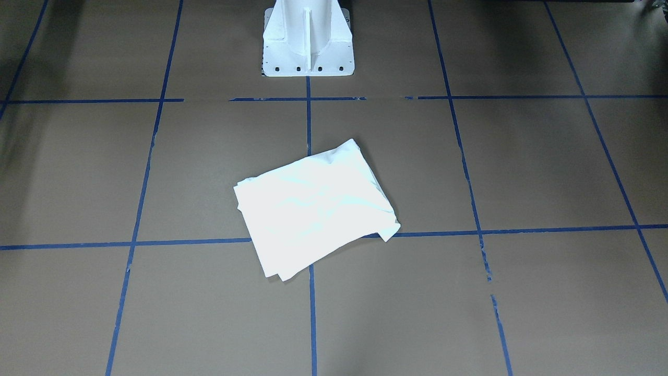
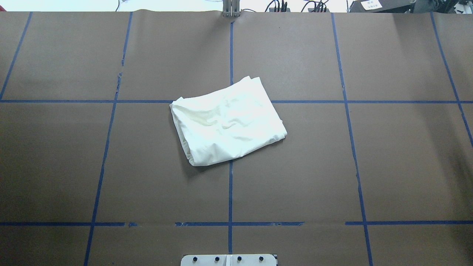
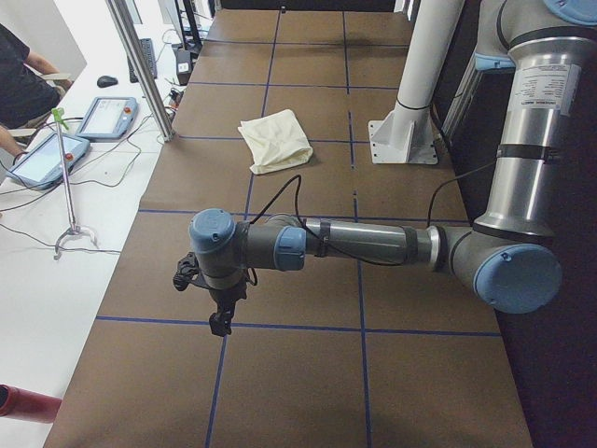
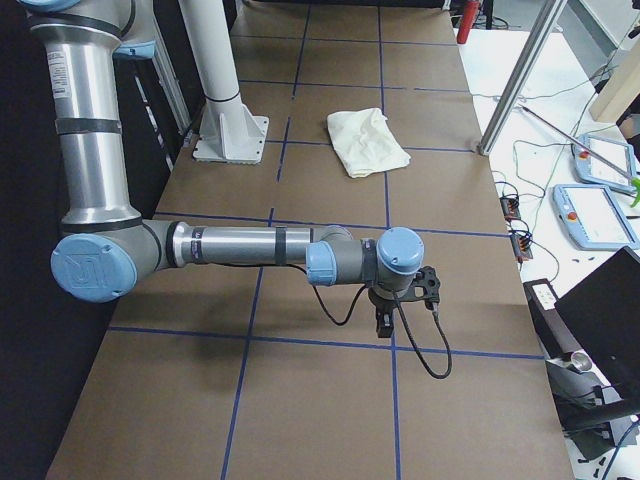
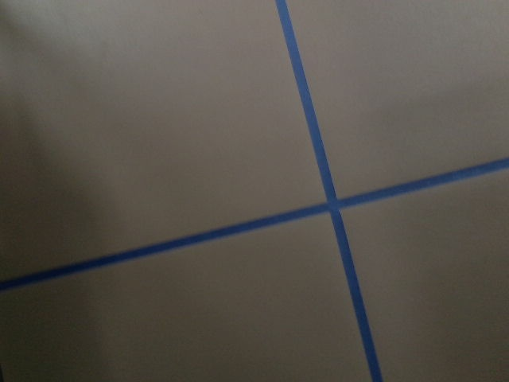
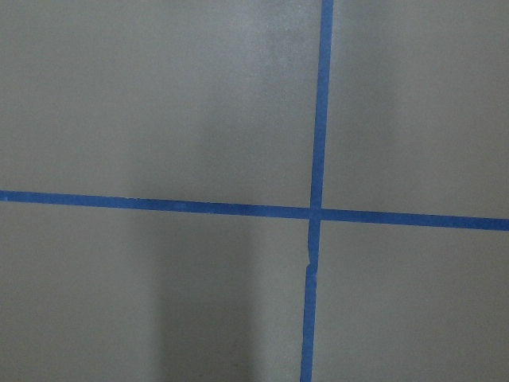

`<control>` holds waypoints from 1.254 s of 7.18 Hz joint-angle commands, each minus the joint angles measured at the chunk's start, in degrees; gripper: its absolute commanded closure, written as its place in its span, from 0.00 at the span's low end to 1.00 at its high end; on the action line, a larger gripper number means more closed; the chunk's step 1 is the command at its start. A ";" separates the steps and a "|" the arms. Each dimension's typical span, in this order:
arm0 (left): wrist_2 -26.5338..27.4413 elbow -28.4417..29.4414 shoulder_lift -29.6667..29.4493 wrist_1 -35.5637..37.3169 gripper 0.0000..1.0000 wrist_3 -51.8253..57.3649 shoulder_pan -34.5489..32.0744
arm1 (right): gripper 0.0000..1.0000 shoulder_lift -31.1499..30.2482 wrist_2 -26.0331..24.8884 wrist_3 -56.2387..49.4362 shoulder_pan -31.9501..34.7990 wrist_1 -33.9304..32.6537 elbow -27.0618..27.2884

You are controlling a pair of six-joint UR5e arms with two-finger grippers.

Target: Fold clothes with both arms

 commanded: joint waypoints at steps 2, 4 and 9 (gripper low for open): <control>-0.03 -0.24 0.19 0.61 0.00 0.09 0.26 | 0.00 -3.17 0.08 -0.19 0.98 3.05 -0.08; -0.11 -0.33 0.19 0.61 0.00 0.09 0.26 | 0.00 -3.89 0.17 -0.19 2.83 3.86 0.00; -0.20 -0.33 0.19 0.61 0.00 0.09 0.26 | 0.00 -3.45 0.34 -0.10 3.18 3.95 0.53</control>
